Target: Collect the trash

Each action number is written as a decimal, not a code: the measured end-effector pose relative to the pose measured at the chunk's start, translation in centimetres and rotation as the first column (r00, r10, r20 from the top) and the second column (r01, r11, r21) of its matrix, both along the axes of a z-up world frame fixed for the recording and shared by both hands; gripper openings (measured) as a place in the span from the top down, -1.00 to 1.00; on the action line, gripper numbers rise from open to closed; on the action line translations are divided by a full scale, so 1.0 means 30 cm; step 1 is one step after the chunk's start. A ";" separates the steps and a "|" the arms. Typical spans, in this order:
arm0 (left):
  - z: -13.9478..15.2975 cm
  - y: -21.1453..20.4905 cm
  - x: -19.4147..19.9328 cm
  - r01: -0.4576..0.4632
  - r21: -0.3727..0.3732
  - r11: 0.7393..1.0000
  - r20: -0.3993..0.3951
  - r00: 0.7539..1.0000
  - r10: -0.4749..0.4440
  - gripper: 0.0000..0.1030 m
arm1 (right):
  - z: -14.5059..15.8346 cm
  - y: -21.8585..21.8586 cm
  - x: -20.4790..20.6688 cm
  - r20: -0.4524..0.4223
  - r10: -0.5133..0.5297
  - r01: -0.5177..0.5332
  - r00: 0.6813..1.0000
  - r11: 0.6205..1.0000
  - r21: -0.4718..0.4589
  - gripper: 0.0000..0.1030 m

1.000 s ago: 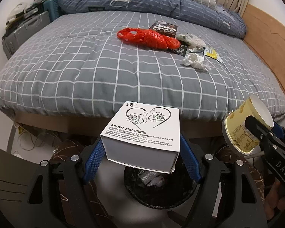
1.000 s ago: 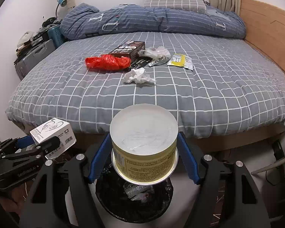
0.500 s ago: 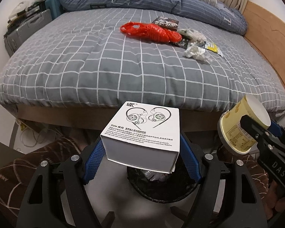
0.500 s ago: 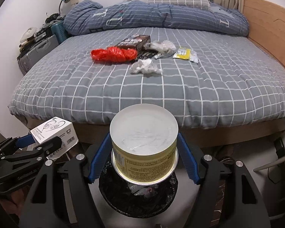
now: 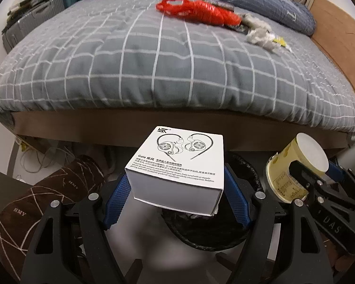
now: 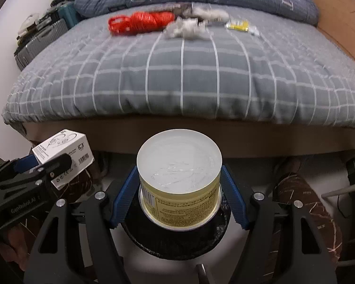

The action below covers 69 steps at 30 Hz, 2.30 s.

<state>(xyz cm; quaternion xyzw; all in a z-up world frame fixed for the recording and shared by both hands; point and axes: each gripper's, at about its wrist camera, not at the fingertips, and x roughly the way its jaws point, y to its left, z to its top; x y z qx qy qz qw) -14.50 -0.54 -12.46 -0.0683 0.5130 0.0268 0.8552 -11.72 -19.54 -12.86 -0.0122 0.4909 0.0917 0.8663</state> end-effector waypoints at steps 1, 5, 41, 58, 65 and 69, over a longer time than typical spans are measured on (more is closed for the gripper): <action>-0.012 0.001 0.001 -0.001 -0.005 1.000 -0.004 1.000 0.001 -0.42 | -0.015 0.001 0.001 -0.008 0.001 -0.001 1.000 1.000 -0.002 -0.30; -0.069 0.002 0.010 0.001 -0.010 1.000 -0.028 1.000 -0.001 -0.42 | -0.086 0.008 0.015 -0.051 0.010 -0.011 0.999 1.000 -0.017 -0.30; -0.233 -0.249 0.092 0.133 -0.025 0.991 -0.109 0.985 -0.135 -0.44 | -0.208 -0.302 0.049 -0.076 -0.115 0.111 0.990 0.992 -0.055 -0.85; -0.155 -0.198 0.113 0.087 0.014 0.996 -0.063 0.994 -0.086 -0.89 | -0.114 -0.286 0.061 0.005 -0.132 0.132 0.991 0.988 -0.086 -0.85; -0.042 -0.153 0.121 0.058 0.020 0.998 0.010 0.998 -0.059 -0.89 | -0.019 -0.272 0.076 0.076 -0.126 0.132 0.989 0.988 -0.077 -0.85; 0.017 -0.137 0.129 0.058 0.035 0.998 0.045 0.997 -0.059 -0.89 | 0.021 -0.266 0.087 0.100 -0.121 0.129 0.988 0.989 -0.075 -0.85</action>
